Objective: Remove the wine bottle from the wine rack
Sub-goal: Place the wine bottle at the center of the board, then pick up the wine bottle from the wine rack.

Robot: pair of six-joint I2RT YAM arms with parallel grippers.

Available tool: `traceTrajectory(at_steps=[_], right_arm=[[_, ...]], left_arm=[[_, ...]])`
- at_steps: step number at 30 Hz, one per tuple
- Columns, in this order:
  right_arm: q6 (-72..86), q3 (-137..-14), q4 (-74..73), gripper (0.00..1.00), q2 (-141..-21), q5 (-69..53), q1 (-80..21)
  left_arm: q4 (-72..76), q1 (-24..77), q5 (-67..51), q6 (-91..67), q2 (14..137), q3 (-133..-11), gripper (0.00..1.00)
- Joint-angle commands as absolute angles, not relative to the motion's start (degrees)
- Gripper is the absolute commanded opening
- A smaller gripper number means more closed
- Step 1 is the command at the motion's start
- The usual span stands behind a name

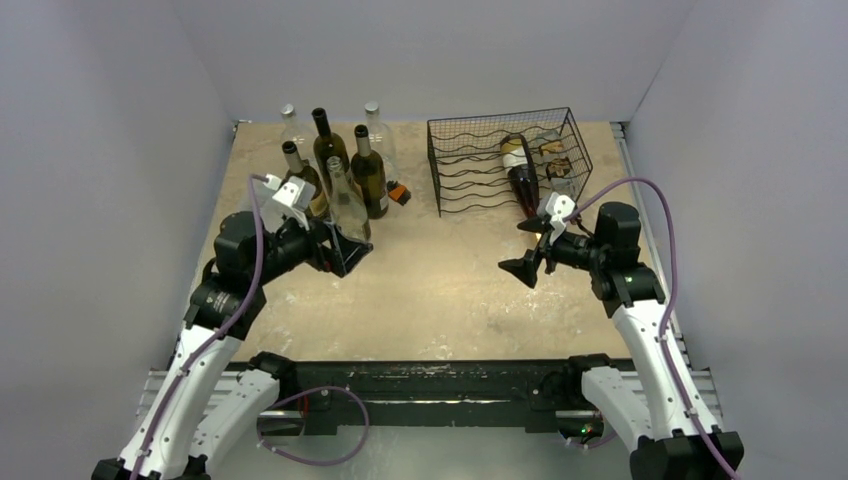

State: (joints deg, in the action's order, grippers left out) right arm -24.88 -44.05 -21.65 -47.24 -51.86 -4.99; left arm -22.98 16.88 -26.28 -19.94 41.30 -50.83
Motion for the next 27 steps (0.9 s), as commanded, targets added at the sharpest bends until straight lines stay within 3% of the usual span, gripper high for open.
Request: traceTrajectory(at_steps=[1, 13, 21, 27], right_arm=[[-25.7, -43.5, -19.5, 0.99, -47.7, -49.8, -4.1], [-31.3, -42.6, -20.7, 0.99, -49.9, -45.6, -3.4], [-32.4, -54.3, -30.1, 0.99, -64.0, -45.1, -3.4], [-22.3, -52.6, -18.0, 0.99, -69.1, -34.8, -3.3]], left_arm=[[-24.4, 16.6, -30.5, -17.7, 38.6, -47.0, 1.0], [-32.4, 16.6, -21.3, -12.5, 32.9, -43.8, 1.0], [-32.6, 16.6, -22.0, -12.9, 31.2, -43.3, 1.0], [-32.7, 16.6, -22.2, -12.9, 30.4, -43.1, 1.0]])
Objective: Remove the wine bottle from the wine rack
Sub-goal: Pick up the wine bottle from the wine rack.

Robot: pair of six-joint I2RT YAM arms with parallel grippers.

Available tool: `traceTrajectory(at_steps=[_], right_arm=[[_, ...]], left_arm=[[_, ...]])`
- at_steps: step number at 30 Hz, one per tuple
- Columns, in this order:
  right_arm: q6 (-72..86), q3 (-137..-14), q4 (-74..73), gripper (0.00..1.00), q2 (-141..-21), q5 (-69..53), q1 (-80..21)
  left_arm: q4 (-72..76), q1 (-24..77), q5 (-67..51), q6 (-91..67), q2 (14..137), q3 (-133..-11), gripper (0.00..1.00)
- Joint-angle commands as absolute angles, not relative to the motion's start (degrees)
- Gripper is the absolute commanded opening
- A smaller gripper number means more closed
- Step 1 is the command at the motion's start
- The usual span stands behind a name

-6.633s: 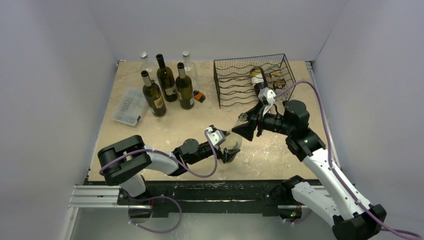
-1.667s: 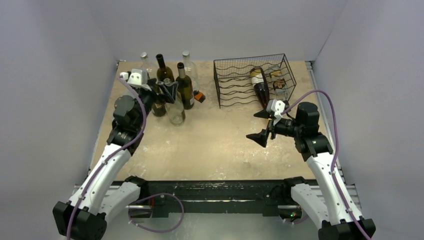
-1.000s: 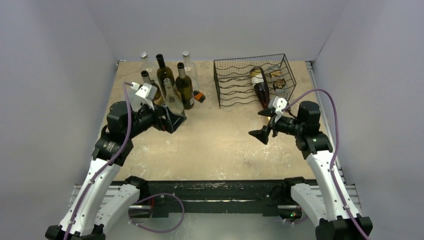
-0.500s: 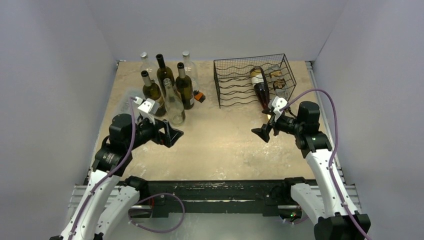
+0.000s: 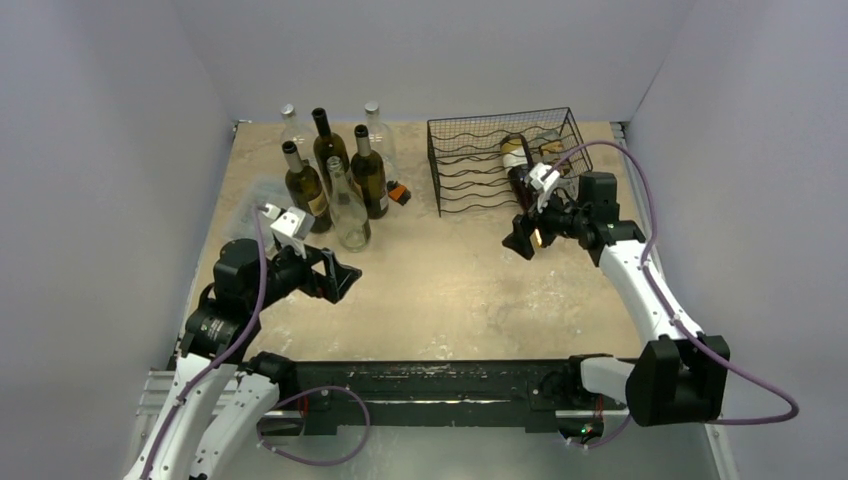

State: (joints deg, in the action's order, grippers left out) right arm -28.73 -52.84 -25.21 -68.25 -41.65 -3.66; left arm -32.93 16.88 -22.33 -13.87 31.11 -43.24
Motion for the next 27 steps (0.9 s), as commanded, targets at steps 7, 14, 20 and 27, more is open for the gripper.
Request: traceTrajectory(at_steps=[7, 14, 20, 27], right_arm=[[-11.5, -53.6, -8.8, 0.99, -74.9, -23.5, -3.3], [-7.0, -52.2, -4.4, 0.98, -74.7, -18.8, -0.7], [-6.9, -52.2, -3.7, 0.84, -75.7, -14.4, 3.4], [-9.0, -56.2, -5.4, 0.67, -82.0, -12.3, 7.4]], left_arm=[[-32.7, 16.6, -22.0, -12.8, 30.3, -43.1, 1.0], [-32.7, 16.6, -21.9, -12.7, 30.4, -43.1, 1.0], [-32.8, 16.6, -22.0, -12.7, 30.5, -43.0, 1.0], [-32.8, 16.6, -22.0, -12.6, 30.4, -43.1, 1.0]])
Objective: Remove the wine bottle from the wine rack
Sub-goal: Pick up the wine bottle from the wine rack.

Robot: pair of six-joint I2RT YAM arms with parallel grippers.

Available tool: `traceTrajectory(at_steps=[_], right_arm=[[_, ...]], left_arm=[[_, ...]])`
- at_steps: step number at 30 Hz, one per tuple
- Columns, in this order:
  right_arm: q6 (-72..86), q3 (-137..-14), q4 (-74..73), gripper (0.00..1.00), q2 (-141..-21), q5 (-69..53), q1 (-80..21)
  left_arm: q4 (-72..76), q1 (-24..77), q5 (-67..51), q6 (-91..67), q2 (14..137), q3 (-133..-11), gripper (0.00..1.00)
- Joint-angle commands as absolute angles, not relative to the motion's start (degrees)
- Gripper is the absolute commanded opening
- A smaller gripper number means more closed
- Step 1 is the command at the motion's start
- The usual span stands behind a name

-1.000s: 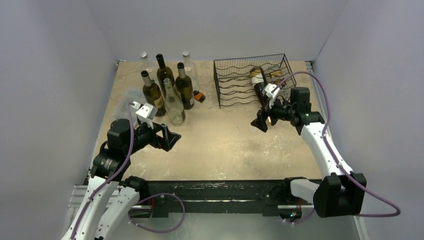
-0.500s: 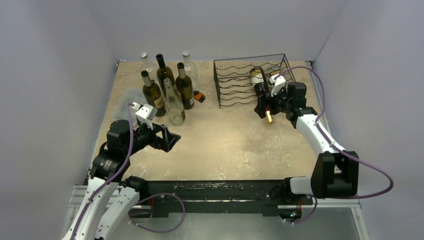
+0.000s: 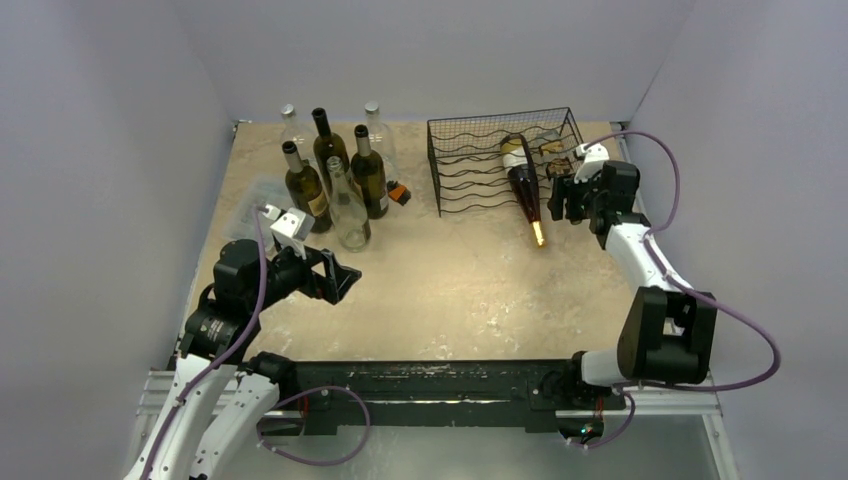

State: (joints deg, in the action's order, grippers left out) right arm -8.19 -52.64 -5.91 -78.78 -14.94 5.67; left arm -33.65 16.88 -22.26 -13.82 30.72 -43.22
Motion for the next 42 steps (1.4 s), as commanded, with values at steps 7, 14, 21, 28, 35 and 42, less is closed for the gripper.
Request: traceTrajectory(at_steps=[7, 14, 21, 28, 35, 42], right_arm=[[-9.9, -59.4, -5.3, 0.66, -89.1, -9.9, 7.9], [-10.4, -62.9, -5.9, 0.66, -94.0, -8.5, 8.2], [-11.3, -66.3, -7.7, 0.66, -98.6, -8.3, 8.3], [-12.2, -67.2, -8.2, 0.63, -101.2, -7.2, 8.4], [-12.6, -69.3, -9.7, 0.51, -103.8, -7.0, 8.4], [-12.7, -69.8, -9.8, 0.46, -104.9, -6.6, 8.4]], left_arm=[[-32.9, 16.6, -22.0, -12.5, 30.4, -43.1, 1.0], [-32.9, 16.6, -22.0, -12.5, 30.5, -43.1, 1.0], [-32.9, 16.6, -21.9, -12.5, 30.5, -43.1, 1.0], [-32.8, 16.6, -22.1, -12.5, 30.7, -43.1, 1.0], [-32.8, 16.6, -22.0, -12.4, 30.6, -43.1, 1.0], [-32.8, 16.6, -22.0, -12.4, 30.8, -43.1, 1.0]])
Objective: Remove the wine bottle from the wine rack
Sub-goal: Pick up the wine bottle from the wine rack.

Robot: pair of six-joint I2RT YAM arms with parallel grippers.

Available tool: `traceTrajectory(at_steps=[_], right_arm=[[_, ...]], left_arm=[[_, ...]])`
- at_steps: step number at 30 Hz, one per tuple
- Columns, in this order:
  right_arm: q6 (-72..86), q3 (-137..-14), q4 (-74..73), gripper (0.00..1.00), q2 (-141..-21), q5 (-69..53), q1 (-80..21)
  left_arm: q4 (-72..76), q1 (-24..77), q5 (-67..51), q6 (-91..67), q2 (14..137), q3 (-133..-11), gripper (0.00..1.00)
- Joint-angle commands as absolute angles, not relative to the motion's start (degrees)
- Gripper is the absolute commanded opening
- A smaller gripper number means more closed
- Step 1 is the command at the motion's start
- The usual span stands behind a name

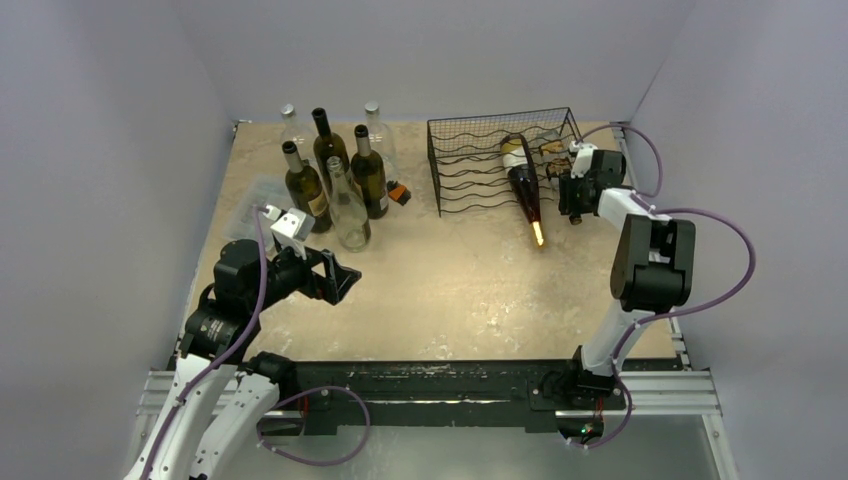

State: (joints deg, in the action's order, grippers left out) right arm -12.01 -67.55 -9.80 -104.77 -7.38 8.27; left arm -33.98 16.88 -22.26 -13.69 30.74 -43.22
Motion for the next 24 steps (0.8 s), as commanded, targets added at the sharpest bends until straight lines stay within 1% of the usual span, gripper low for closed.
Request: traceTrajectory(at_steps=[1, 5, 7, 11, 15, 24], right_arm=[[-12.7, -70.0, -9.9, 0.46, -105.2, -6.6, 8.4], [-12.6, -71.5, -10.6, 0.47, -106.8, -6.9, 8.6], [-12.5, -72.0, -10.9, 0.45, -107.2, -7.3, 8.8], [-12.6, -71.7, -10.7, 0.33, -107.1, -8.5, 9.0], [-12.8, -71.2, -10.2, 0.25, -106.4, -9.5, 9.1], [-13.1, -68.7, -9.1, 0.01, -102.7, -13.3, 10.9]], left_arm=[[-32.8, 16.6, -22.0, -12.4, 30.8, -43.1, 1.0], [-32.9, 16.6, -22.0, -12.4, 31.0, -43.0, 1.0], [-32.9, 16.6, -21.8, -12.4, 31.0, -43.0, 1.0], [-32.9, 16.6, -21.8, -12.4, 31.2, -43.1, 1.0], [-32.9, 16.6, -21.8, -12.3, 31.4, -43.1, 1.0], [-33.1, 16.6, -21.7, -12.3, 31.3, -43.1, 1.0]])
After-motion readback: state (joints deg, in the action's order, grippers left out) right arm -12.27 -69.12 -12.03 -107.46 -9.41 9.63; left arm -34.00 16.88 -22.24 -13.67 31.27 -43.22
